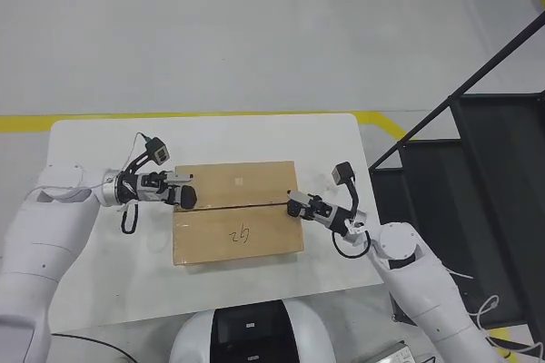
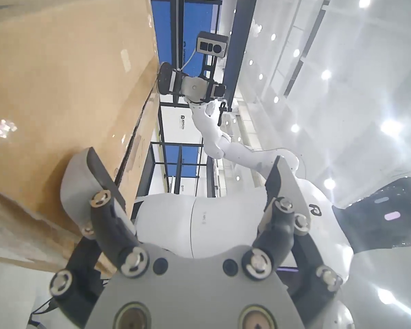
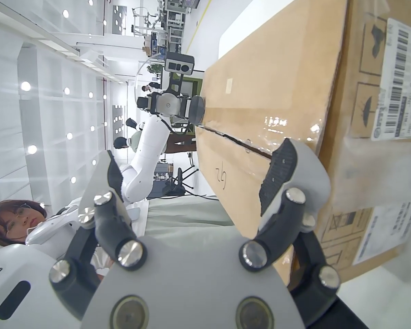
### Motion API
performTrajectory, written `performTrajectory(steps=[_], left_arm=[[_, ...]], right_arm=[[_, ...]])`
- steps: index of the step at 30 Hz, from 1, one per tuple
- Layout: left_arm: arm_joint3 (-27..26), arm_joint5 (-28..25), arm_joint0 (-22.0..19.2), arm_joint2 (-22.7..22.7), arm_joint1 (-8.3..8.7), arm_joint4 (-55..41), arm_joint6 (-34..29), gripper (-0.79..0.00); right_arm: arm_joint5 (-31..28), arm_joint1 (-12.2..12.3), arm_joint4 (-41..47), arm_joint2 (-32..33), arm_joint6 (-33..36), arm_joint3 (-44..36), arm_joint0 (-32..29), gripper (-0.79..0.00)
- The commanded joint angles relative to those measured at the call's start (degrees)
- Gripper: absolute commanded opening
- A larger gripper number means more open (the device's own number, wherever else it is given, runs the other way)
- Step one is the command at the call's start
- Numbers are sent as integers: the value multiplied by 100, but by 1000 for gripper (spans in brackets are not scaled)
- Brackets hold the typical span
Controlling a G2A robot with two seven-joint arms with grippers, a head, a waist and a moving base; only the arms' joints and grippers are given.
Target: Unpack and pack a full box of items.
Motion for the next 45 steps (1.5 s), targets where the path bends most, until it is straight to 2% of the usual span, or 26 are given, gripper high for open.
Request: performTrajectory(steps=[1,9,19,24,30,34,39,45], left_arm=[[-66,85,18,90,53,42,0,0],[-285,165,133,204,262,77,0,0],[-683,-7,469,-186,497,209,89,0],[-700,-18,482,-197,501,219,101,0],[-700,-18,482,-197,501,219,101,0],[-700,-18,482,-197,501,219,101,0],[-700,-18,482,-197,501,219,101,0],[-700,-18,482,-197,501,219,101,0]], right_arm=[[5,0,-34,-6,-20,2,-15,0],[3,15,-10,89,-20,-4,-33,0],[-160,68,283,495,-48,-41,-309,0],[-185,117,754,946,-83,-50,-701,0],[377,106,1591,1059,-160,101,-1133,0],[650,28,2321,759,-109,416,-1042,0],[538,-86,3087,464,-67,1055,-747,0],[538,-86,3087,464,-67,1055,-747,0]])
